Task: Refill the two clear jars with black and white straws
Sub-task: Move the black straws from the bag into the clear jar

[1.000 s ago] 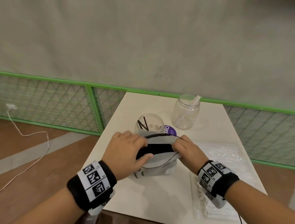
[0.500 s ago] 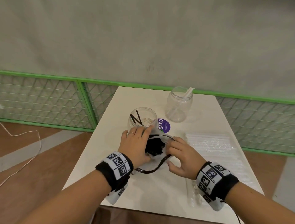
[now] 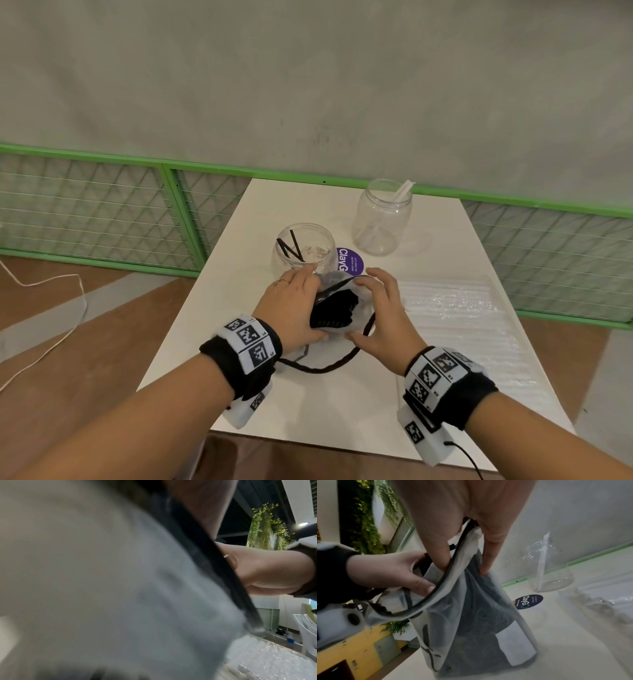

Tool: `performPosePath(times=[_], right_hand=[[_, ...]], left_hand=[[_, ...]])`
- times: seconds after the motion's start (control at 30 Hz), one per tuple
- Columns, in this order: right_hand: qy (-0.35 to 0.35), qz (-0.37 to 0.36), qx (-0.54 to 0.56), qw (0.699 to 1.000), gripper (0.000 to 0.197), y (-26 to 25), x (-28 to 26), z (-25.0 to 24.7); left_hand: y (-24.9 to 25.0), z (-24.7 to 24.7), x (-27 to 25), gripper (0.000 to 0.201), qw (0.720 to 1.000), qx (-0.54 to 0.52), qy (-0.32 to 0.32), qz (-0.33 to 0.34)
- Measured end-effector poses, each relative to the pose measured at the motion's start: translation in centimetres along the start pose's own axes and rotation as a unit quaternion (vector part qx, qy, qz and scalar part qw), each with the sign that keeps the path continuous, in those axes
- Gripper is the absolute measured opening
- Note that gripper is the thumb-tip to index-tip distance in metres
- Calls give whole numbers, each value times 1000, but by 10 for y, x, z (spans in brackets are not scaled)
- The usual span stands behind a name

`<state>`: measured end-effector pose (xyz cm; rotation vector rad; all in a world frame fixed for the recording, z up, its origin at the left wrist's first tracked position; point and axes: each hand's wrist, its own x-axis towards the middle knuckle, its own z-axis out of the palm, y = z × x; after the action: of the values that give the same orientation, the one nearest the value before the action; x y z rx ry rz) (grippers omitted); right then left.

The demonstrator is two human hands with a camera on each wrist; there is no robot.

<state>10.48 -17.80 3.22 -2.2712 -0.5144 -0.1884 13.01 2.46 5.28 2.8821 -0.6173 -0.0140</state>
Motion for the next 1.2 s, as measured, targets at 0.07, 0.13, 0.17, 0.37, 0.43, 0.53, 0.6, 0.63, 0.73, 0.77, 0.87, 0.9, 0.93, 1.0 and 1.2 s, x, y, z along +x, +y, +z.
performPosePath(times=[0.07, 0.13, 0.17, 0.37, 0.43, 0.53, 0.6, 0.63, 0.73, 0.77, 0.87, 0.9, 0.93, 1.0, 1.2], right_hand=[[-9, 24, 44, 999, 89, -2, 2, 2], [-26, 68, 95, 993, 91, -8, 3, 1], [-29, 80, 109, 990, 91, -11, 3, -1], [-32, 85, 130, 987, 91, -13, 12, -17], [-51, 89, 122, 987, 91, -12, 14, -18], [-54, 94, 122, 987, 90, -9, 14, -16], [-45, 91, 138, 985, 89, -9, 14, -15], [-43, 90, 145, 984, 88, -9, 14, -14], [-59, 95, 160, 981, 88, -7, 14, -13], [-75, 98, 161, 979, 90, -5, 13, -13], [-146, 118, 159, 969, 99, 5, 9, -11], [-166, 122, 171, 964, 101, 8, 8, -8], [-179, 121, 186, 959, 101, 10, 7, -5], [-182, 119, 185, 959, 93, 15, 4, 1], [-124, 137, 72, 980, 47, 24, 5, 9]], left_hand=[[0, 1, 0, 102, 1000, -23, -10, -18], [2, 0, -1, 112, 999, -29, -11, -27], [2, -2, -1, 111, 999, -39, -5, -32], [-13, -10, -7, 95, 979, -200, 17, -31], [-15, -8, -7, 99, 981, -190, -1, -26], [-15, -13, -5, 112, 989, -147, -24, -19], [-13, -19, -3, 115, 990, -137, -32, -8], [-10, -22, -2, 115, 991, -129, -36, -3], [-5, -23, 0, 109, 994, -99, -51, -7], [-5, -21, 1, 104, 994, -88, -56, -12], [-4, -16, 1, 79, 997, -53, -56, -16], [-4, -15, 1, 72, 997, -48, -52, -16], [-4, -14, 1, 68, 998, -47, -49, -13], [-4, -13, 0, 68, 997, -53, -54, -5], [-9, -19, -3, 86, 983, -155, -90, -42]])
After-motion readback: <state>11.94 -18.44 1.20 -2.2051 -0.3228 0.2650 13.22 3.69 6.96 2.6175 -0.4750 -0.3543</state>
